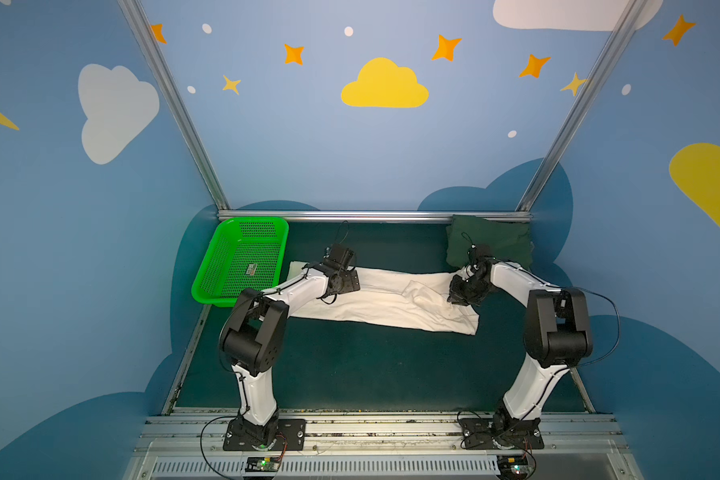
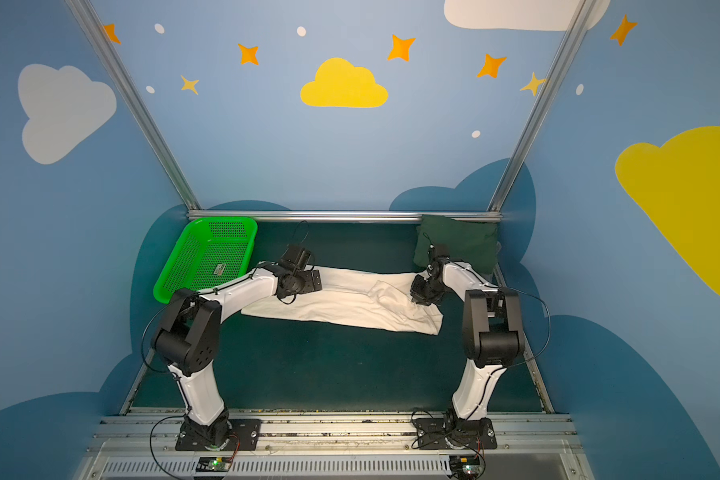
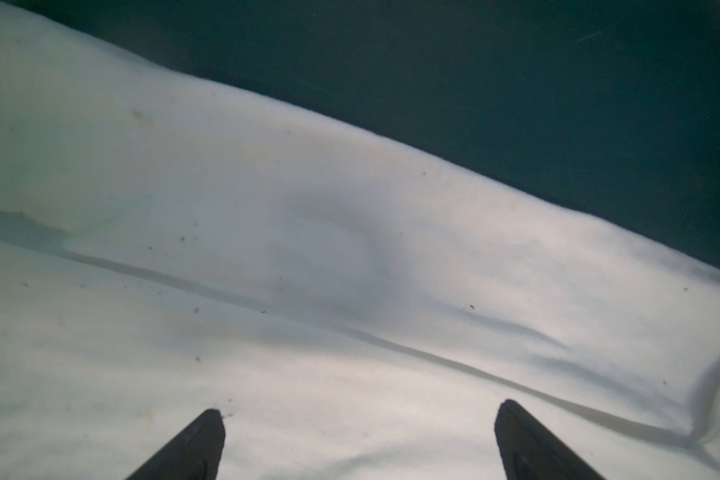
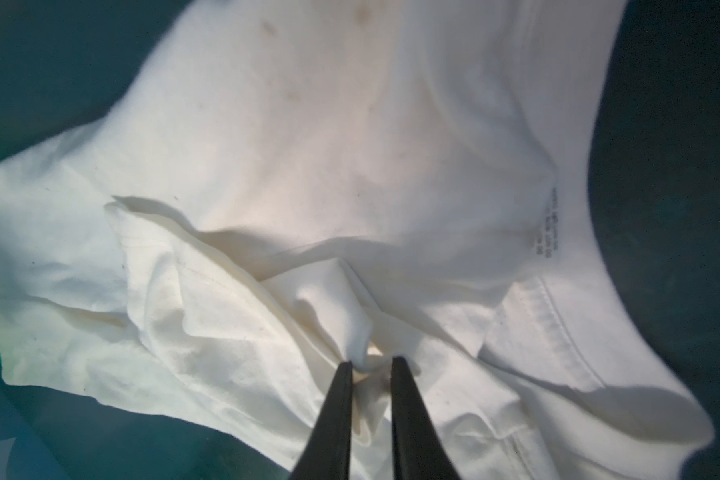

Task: Fold and stack the t-shirts

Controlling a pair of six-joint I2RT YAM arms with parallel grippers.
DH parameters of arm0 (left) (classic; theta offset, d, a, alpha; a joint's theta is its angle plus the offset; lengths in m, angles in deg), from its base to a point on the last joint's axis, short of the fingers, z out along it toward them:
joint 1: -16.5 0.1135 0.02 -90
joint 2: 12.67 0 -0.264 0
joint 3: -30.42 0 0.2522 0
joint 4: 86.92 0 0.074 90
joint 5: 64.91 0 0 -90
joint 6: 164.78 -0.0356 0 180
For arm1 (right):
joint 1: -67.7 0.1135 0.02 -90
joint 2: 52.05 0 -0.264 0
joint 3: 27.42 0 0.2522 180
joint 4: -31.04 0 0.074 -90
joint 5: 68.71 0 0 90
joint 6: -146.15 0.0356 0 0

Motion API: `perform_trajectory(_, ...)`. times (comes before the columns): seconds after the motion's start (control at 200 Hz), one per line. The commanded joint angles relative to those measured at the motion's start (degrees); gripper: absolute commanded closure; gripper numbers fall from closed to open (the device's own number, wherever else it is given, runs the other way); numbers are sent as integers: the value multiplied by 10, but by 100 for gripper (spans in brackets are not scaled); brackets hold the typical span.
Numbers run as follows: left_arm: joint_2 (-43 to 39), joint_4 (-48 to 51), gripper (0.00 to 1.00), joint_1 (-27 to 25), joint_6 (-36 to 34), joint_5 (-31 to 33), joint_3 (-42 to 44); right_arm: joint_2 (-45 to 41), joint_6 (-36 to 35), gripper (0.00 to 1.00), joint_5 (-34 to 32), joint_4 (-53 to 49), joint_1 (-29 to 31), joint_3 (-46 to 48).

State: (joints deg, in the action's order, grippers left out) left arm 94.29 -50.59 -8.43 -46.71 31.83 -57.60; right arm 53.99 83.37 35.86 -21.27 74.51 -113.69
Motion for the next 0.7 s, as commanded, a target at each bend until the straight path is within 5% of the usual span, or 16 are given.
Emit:
perform_trajectory(0.0,6,5,0,-1,-4,7,-1,12,9,97,1,-5,1,2)
perform_trajectory(0.696,-2,7,0,10,-5,32,8,37,23,100,-23,-32,8,-122)
